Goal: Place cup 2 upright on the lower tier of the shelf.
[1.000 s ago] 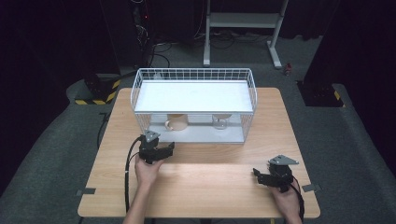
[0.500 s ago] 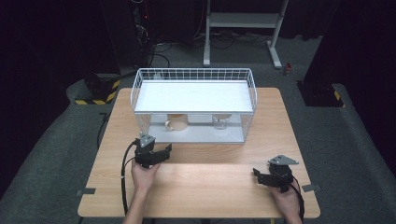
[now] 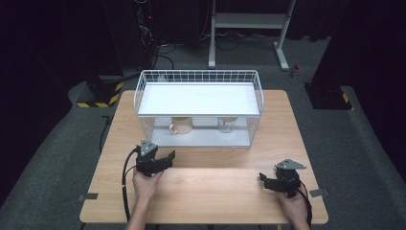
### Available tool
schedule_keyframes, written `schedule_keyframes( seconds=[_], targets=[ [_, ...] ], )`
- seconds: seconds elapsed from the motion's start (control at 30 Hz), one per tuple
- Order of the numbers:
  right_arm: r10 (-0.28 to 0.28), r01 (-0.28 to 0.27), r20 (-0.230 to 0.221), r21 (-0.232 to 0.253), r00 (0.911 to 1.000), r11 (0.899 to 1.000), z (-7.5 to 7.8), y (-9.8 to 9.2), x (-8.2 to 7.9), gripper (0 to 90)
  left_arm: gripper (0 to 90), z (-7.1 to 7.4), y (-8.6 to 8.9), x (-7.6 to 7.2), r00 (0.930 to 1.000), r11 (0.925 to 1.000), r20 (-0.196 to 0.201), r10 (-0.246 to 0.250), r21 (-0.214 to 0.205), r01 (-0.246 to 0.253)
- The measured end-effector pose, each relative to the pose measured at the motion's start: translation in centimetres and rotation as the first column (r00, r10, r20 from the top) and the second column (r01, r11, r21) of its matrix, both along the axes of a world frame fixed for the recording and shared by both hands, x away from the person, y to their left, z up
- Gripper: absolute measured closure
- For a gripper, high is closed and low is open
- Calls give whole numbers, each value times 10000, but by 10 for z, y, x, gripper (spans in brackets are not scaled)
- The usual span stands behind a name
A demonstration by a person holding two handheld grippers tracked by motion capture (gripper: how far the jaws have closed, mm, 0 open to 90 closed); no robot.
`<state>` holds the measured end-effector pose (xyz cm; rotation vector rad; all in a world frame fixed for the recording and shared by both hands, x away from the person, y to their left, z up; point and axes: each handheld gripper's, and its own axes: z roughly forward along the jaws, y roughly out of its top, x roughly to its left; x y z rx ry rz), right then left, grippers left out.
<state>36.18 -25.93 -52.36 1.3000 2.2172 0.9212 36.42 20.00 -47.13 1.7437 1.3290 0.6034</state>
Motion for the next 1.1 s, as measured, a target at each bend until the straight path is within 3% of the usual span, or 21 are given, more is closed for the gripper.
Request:
schedule_keyframes(
  seconds=[0.67,1.1],
  targets=[
    [-14,14,12,-11,10000,10000,0,0,0,216,238,-3,0,-21,9998,9997,184,30,-225,-26],
    [-19,19,8,4,10000,10000,0,0,0,216,238,-7,-3,-31,9996,10000,276,-26,78,24]
  ],
)
